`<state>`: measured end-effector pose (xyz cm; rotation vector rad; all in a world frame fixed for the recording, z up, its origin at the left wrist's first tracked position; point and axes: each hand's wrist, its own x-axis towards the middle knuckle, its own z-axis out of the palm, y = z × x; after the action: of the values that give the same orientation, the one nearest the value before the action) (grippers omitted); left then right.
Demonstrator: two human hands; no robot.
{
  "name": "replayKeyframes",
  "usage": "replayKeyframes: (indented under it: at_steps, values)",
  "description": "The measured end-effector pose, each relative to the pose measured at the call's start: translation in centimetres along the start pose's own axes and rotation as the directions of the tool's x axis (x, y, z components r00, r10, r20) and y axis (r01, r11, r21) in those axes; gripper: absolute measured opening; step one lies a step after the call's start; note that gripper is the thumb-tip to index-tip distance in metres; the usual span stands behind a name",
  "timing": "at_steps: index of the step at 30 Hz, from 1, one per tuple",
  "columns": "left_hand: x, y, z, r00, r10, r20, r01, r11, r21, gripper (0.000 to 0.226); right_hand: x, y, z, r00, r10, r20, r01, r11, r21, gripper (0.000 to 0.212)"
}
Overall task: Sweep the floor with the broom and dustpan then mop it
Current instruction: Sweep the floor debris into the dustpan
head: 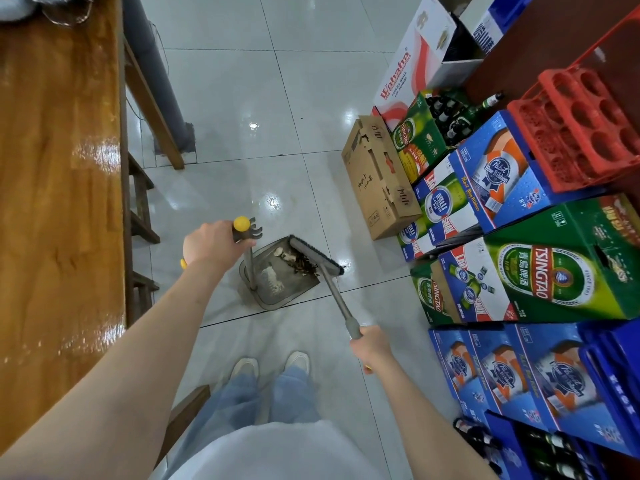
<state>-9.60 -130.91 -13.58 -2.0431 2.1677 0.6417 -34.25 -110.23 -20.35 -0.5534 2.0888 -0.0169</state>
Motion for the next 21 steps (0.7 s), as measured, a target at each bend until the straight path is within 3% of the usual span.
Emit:
replayKeyframes:
  at_steps: [8, 12, 17, 21]
  values:
    - [-0.3, 0.4, 0.0, 1.0, 0.004, -0.005, -0.004, 1.0, -0.004, 0.036, -3.4, 1.5, 1.1, 0.999, -0.024, 0.036, 0.022, 0.998, 0.058, 0.02]
    - [-0.3, 0.2, 0.0, 1.0, -0.005, -0.007, 0.005, 1.0, 0.004, 0.04, -3.9, 3.3, -0.2, 1.0, -0.024, 0.016, 0.023, 0.999, 0.045, 0.019]
    - [-0.4, 0.2, 0.1, 1.0, -0.011, 0.001, 0.011, 1.0, 0.009, 0.04, -3.3, 5.6, -1.9, 0.998, -0.05, -0.033, 0.05, 0.999, 0.013, 0.038]
    - [-0.3, 0.1, 0.1, 1.0, -0.014, 0.001, 0.014, 1.0, 0.005, 0.04, -2.1, 5.1, -2.4, 0.996, -0.061, -0.067, 0.06, 0.998, -0.012, 0.04]
